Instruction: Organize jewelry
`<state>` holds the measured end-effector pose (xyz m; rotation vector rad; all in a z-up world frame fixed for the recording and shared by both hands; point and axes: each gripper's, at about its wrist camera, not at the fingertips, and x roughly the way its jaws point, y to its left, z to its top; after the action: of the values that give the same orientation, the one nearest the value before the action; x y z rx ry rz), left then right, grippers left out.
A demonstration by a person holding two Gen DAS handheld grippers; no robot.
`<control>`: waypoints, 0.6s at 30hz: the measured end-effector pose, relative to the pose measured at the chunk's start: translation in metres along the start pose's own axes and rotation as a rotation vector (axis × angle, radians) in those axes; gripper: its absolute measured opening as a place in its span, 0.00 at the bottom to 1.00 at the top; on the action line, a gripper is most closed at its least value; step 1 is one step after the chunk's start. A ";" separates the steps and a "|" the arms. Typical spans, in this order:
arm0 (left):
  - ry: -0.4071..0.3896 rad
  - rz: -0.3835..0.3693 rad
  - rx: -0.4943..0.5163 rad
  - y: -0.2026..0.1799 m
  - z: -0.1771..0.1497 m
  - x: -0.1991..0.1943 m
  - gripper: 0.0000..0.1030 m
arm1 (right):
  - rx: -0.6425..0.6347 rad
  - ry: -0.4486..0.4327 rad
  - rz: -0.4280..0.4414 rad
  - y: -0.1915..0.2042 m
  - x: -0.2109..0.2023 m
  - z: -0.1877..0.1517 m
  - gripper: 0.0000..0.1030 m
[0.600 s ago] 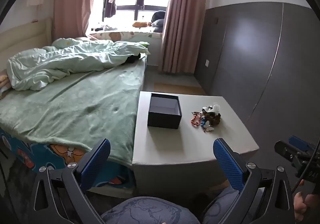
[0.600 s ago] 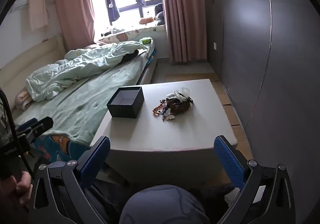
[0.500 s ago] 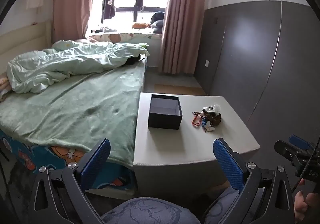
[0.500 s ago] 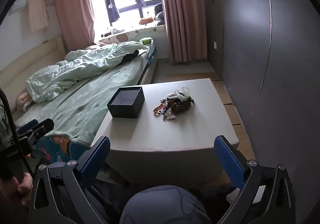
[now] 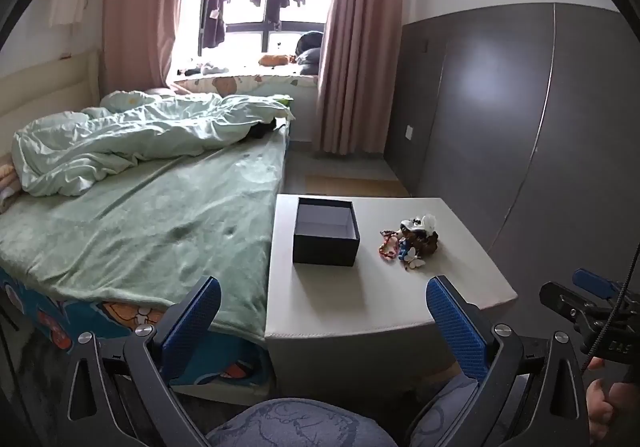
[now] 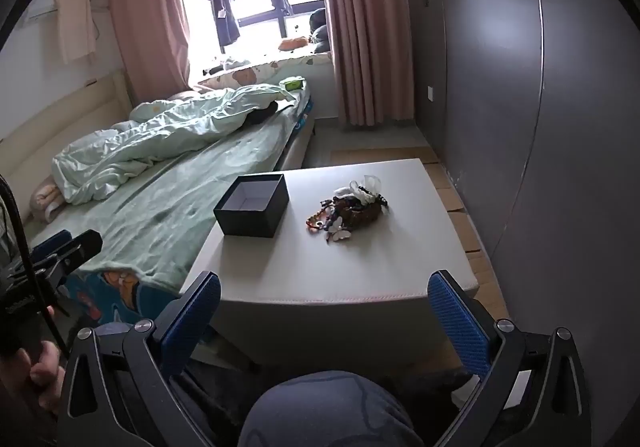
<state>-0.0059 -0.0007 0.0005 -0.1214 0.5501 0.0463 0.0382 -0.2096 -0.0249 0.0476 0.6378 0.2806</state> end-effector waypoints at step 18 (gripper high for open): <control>-0.014 -0.027 0.000 0.001 0.002 -0.008 1.00 | -0.001 -0.010 -0.007 -0.005 -0.003 0.003 1.00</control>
<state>-0.0119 0.0005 0.0066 -0.1280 0.5344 0.0211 0.0389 -0.2152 -0.0212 0.0457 0.6281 0.2739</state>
